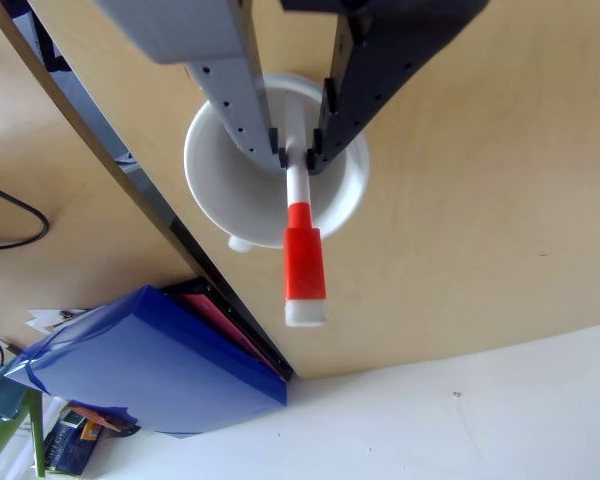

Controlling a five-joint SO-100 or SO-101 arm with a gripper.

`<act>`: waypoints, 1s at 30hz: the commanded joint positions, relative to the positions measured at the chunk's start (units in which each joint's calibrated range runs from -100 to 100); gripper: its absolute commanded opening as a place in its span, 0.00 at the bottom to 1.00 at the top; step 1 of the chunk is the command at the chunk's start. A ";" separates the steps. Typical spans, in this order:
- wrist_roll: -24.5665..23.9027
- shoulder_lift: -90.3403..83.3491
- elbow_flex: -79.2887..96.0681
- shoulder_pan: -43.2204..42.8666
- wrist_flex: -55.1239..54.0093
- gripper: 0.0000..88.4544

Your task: Grab the pen and place it in the cup.

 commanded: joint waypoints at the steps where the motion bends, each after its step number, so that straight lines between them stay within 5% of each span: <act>1: -0.19 -0.23 0.79 -0.41 -0.69 0.01; 15: 0.39 -0.32 2.60 -0.41 -0.86 0.03; 22: 0.50 -0.32 2.60 -2.16 0.78 0.46; 30: 0.50 -0.32 2.33 -2.58 1.72 0.44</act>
